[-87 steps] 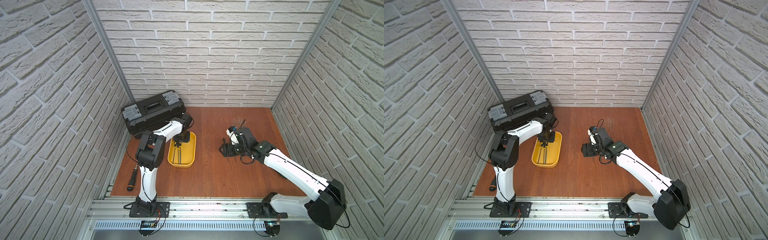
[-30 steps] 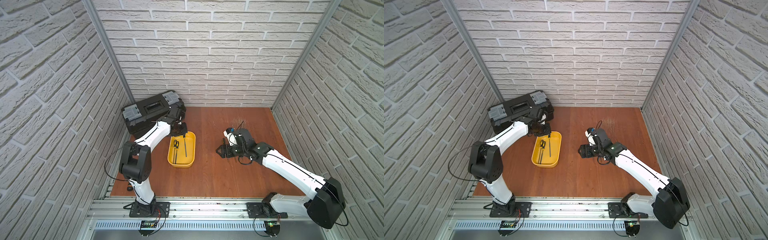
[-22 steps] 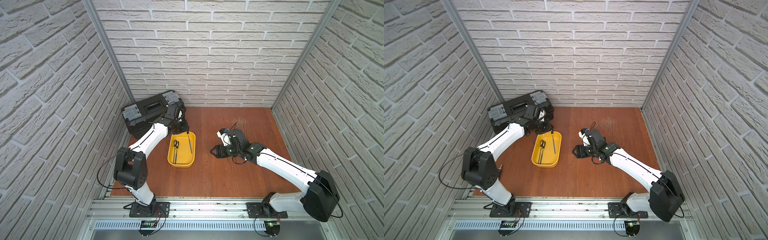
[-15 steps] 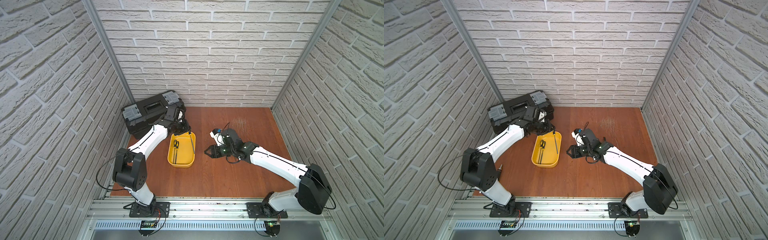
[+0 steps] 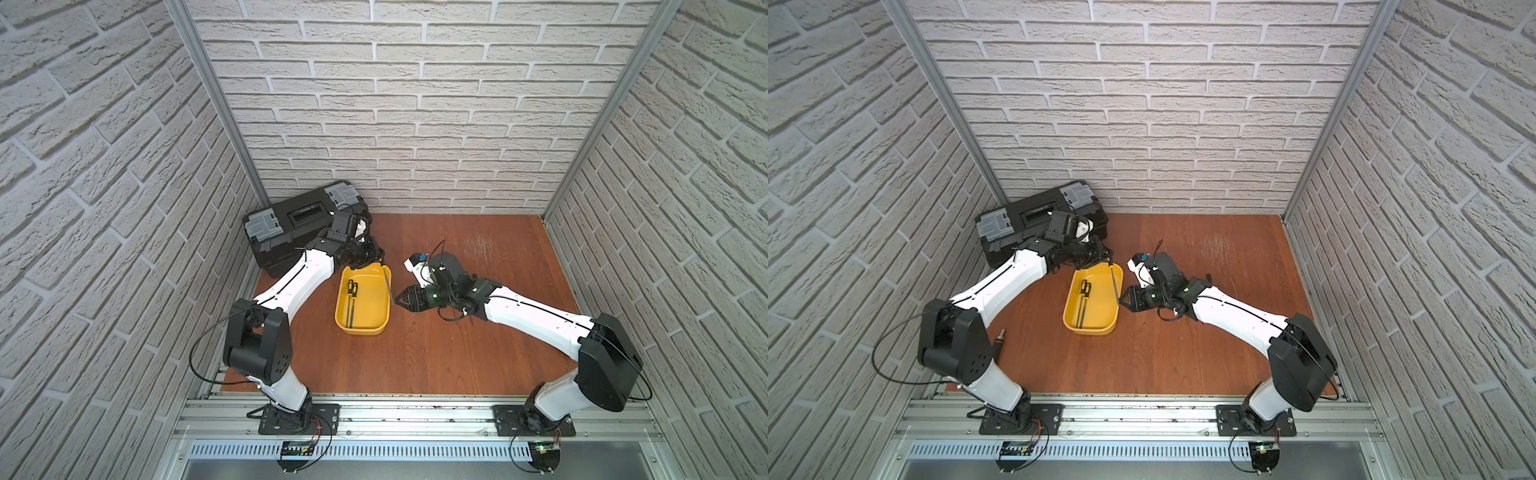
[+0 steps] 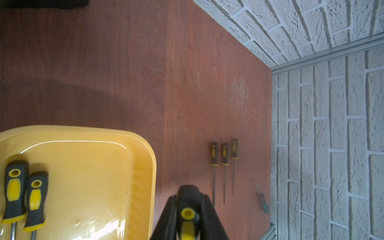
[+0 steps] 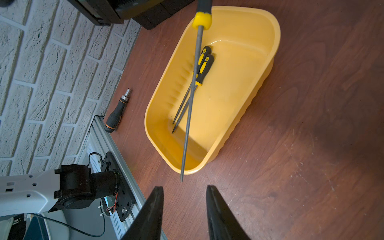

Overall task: Take the file tool out of the storage box
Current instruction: Pick up the file tool from the storage box.

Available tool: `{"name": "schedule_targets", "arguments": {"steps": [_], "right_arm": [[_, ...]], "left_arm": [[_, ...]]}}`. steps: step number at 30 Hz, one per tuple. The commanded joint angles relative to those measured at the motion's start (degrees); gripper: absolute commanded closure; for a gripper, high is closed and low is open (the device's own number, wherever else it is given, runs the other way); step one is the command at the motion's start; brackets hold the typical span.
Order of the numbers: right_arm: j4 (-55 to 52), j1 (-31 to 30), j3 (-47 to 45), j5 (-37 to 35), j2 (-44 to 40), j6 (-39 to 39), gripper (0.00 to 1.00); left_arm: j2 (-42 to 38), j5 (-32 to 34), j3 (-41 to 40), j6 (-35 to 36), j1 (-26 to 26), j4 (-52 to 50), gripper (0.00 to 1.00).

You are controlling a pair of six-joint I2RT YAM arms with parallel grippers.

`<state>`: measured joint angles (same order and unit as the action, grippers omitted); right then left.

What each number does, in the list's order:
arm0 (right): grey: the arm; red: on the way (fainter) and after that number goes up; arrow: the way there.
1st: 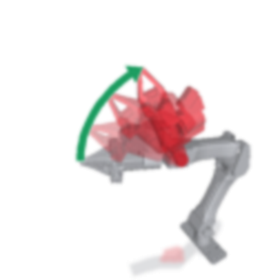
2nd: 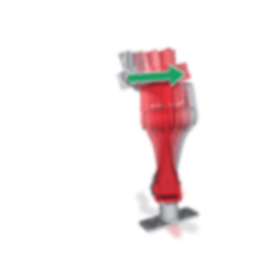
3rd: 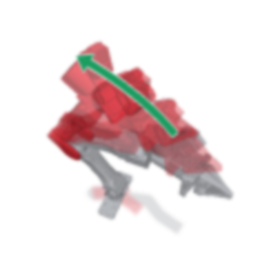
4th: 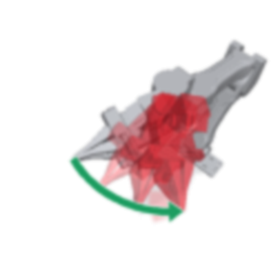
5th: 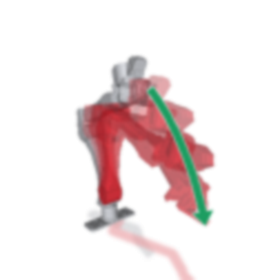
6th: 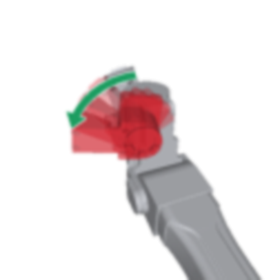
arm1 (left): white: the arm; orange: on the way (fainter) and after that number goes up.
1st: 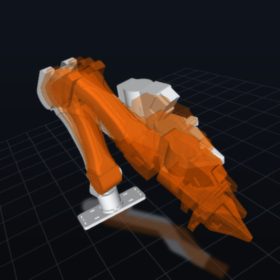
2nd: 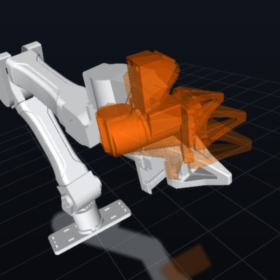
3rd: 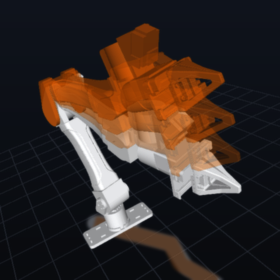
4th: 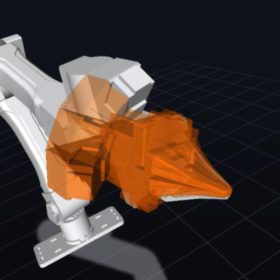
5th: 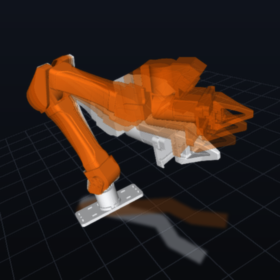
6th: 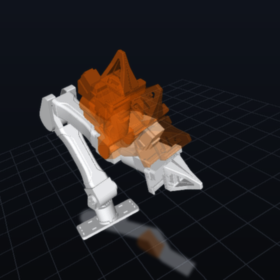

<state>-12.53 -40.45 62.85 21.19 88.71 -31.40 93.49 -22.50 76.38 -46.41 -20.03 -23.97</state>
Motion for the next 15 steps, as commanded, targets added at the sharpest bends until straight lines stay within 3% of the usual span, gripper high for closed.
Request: {"name": "schedule_targets", "arguments": {"steps": [1,15], "right_arm": [[2.99,-1.16,2.13,1.34,1.04,-0.61,0.64],[3.33,-2.18,5.07,1.75,4.19,-0.47,0.79]], "left_arm": [[-2.09,-1.29,-0.53,-0.37,-0.34,1.91,0.84],[-3.27,-1.15,-0.56,-0.50,-0.31,1.49,0.84]]}}
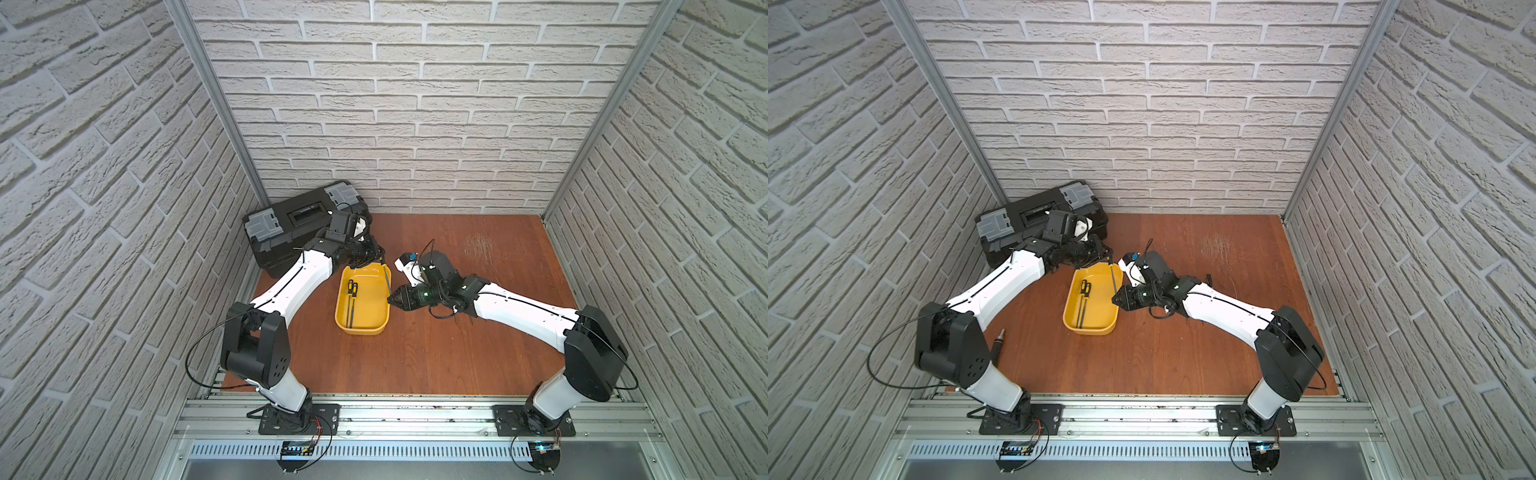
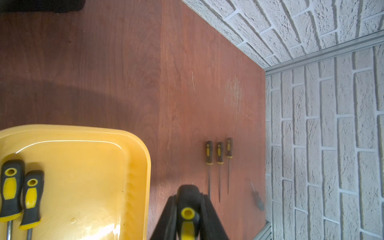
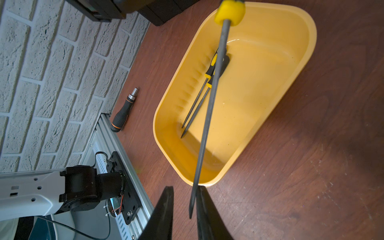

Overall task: Take the file tool out of the storage box
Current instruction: Pick up the file tool from the storage box.

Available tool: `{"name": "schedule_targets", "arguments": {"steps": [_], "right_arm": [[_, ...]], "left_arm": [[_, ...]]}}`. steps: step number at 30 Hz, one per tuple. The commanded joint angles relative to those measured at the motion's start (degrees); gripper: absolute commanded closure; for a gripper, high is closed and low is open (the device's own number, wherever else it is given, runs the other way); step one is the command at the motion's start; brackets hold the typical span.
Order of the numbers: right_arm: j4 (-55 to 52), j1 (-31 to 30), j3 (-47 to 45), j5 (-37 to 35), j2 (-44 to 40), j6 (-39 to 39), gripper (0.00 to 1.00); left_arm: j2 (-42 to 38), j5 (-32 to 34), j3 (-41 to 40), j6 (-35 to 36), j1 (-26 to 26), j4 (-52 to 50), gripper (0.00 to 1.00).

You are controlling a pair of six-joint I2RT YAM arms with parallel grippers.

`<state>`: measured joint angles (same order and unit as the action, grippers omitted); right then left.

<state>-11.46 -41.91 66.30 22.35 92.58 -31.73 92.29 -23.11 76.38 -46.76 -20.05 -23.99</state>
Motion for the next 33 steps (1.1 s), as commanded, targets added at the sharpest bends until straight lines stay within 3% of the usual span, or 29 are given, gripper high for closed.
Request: {"name": "schedule_targets", "arguments": {"steps": [1,12,17,23,27,33], "right_arm": [[2.28,-0.75,1.63,0.44,0.40,-0.17,0.80],[1.89,-1.04,1.46,-0.61,0.48,-0.31,0.97],[1.26,-0.99,1.61,-1.37,0.44,-0.27,0.97],[-2.84,-1.00,2.27,-6.55,-0.52,1.31,0.97],[-5.92,-1.00,2.47,-10.46,-1.56,1.93,0.97],[-11.39,-0.93,2.18,-18.58,-3.73,1.10,0.97]], "left_arm": [[-2.10,-0.44,-0.62,-0.09,-0.31,1.42,0.84],[-2.91,-0.53,-1.30,-0.29,-0.26,1.97,0.84],[-3.42,-0.52,-1.50,-0.19,-0.20,1.99,0.82],[-3.17,-1.70,-1.06,0.35,0.37,2.04,0.54],[-2.67,-3.53,0.36,1.80,0.87,1.96,0.26],[-2.36,-3.62,2.64,5.42,1.28,-2.29,0.07]]}}
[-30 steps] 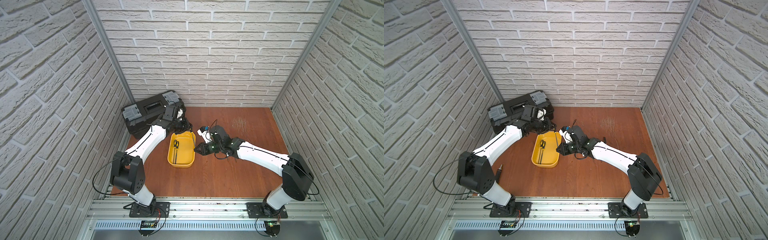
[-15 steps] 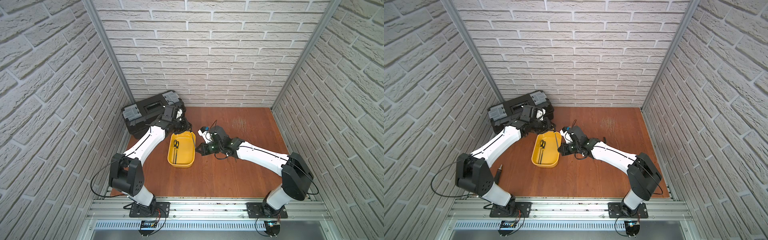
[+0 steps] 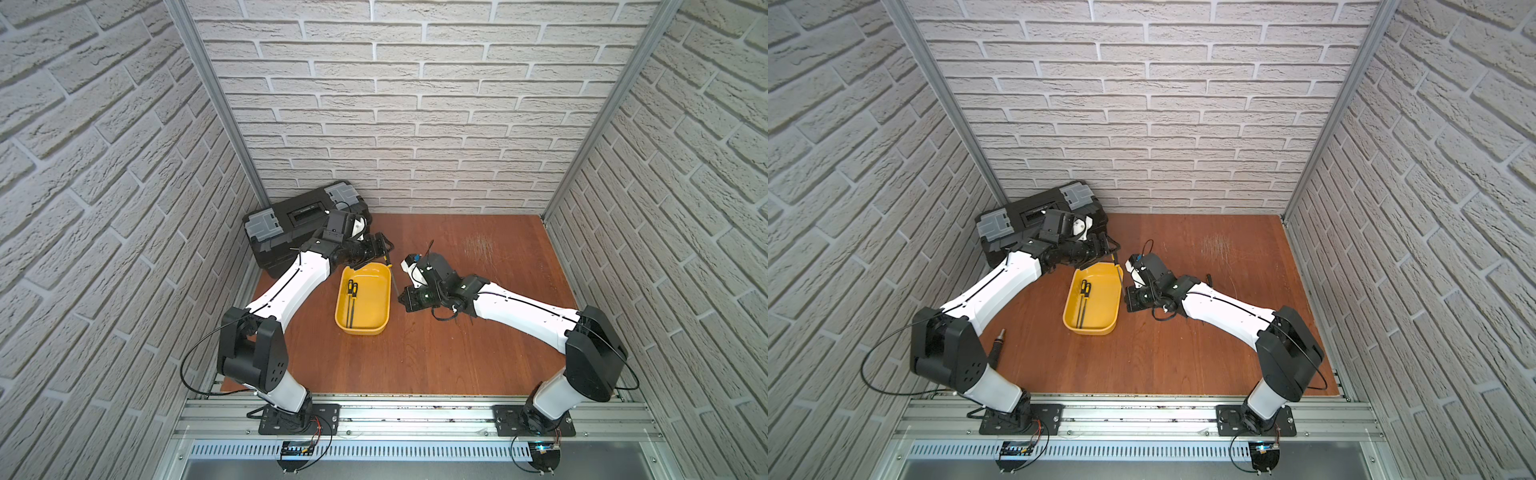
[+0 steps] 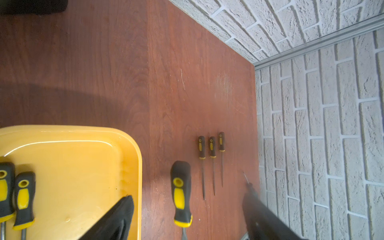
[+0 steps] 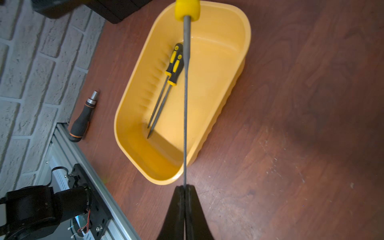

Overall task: Take the file tool out of the storage box
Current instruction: Pick up the file tool from the storage box, then place the file tool at the center of the board.

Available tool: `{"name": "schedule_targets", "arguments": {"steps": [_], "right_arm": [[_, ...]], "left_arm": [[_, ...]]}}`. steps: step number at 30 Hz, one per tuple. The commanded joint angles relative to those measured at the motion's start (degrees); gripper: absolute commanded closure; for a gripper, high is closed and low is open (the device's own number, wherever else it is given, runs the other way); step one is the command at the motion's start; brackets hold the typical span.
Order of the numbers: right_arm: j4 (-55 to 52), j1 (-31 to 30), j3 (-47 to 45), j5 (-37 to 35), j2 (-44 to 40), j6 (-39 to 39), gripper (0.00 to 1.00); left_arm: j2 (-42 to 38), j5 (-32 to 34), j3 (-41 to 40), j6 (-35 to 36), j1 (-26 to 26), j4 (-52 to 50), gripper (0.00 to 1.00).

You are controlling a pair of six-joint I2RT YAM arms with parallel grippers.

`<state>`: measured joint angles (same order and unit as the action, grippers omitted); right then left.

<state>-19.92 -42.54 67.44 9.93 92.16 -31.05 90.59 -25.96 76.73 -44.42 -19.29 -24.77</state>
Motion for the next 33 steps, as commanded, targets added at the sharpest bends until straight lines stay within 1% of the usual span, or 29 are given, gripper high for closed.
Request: {"name": "schedule_targets", "arguments": {"steps": [1,2,6,12,20,26,33], "right_arm": [[-4.18,-0.43,0.96,-7.65,-3.57,0.21,0.97],[-5.35,-0.44,1.11,-9.39,-3.93,0.13,0.97],[-11.18,-1.03,1.46,-17.45,-4.70,-1.99,0.97],[-16.20,-1.10,1.03,-23.59,-3.55,-4.84,0.97],[-18.99,-0.63,0.40,-25.54,-0.28,-7.03,0.97],[-18.53,0.53,-0.96,-23.92,1.33,-7.18,0.97],[-17.21,1.93,-2.79,-22.18,1.79,-7.05,0.97]], "left_arm": [[-0.71,-0.51,2.77,4.12,0.57,-2.69,0.04],[-0.68,-0.35,3.41,5.47,0.65,-4.37,0.01],[-0.28,1.27,5.24,10.01,0.71,-10.39,0.02],[-0.40,4.39,4.33,12.99,0.92,-14.90,0.02],[-2.24,5.65,1.93,13.56,0.92,-15.67,0.02],[-2.43,4.91,1.75,14.72,0.90,-16.96,0.01],[-2.77,5.87,1.42,16.30,0.92,-18.51,0.02]]}}
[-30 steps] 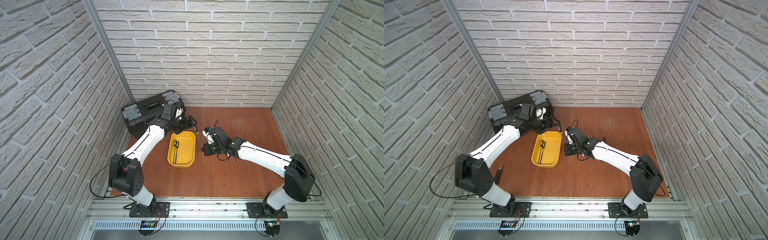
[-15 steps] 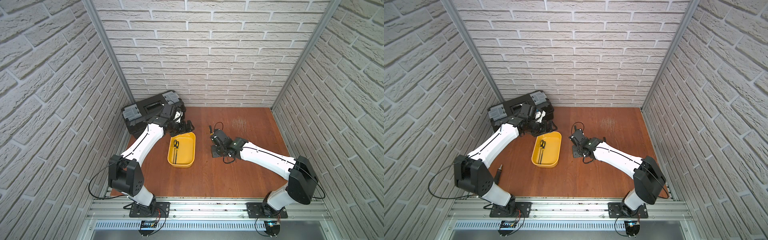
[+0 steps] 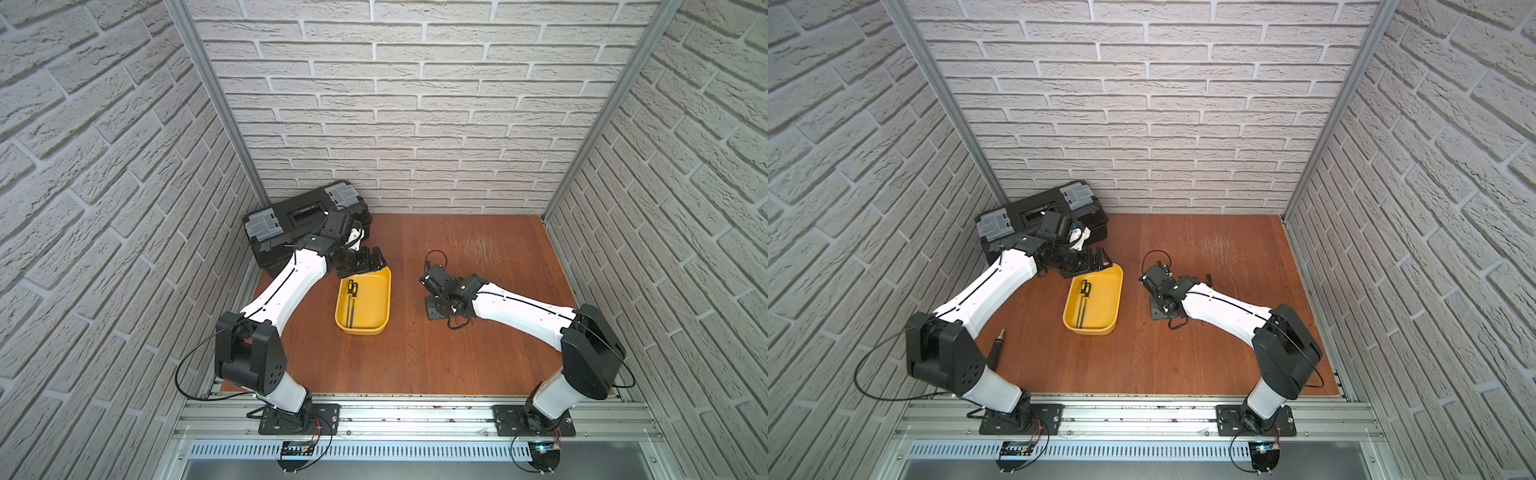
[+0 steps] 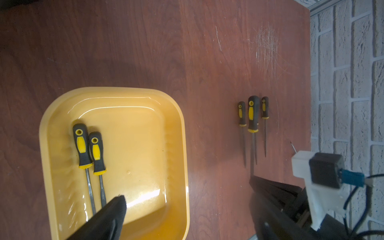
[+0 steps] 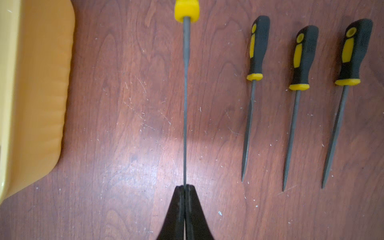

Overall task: Take the file tool out of the storage box
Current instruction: Place the file tool at the center of the board.

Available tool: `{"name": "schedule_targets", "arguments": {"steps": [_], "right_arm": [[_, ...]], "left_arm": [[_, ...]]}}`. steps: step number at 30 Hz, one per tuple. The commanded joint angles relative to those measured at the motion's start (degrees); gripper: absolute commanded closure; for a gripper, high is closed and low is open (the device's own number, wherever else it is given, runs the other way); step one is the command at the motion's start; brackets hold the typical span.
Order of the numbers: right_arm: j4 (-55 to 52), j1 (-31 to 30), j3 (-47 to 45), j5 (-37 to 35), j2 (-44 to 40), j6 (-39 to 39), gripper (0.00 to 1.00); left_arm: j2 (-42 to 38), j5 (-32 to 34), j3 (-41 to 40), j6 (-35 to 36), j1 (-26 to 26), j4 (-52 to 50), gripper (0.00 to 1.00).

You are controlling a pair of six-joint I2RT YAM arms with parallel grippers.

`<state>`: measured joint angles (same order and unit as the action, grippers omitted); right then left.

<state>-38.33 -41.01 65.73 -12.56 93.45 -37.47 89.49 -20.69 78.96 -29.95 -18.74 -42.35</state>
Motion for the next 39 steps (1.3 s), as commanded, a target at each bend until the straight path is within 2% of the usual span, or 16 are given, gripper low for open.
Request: {"name": "schedule_targets", "arguments": {"steps": [1,12,39], "right_arm": [[1.40,0.56,-1.30,0.57,0.57,-0.65,0.97],[3.34,2.33,-4.64,1.90,1.26,-0.40,0.97],[8.00,3.17,-8.25,4.82,4.72,-0.23,0.97]], "left_arm": [[-1.67,0.48,-0.90,1.83,0.37,-0.97,0.02],[-1.75,-0.20,-1.09,0.68,0.07,1.78,0.02],[-2.26,2.62,-1.05,1.39,-0.24,0.80,0.02]]}}
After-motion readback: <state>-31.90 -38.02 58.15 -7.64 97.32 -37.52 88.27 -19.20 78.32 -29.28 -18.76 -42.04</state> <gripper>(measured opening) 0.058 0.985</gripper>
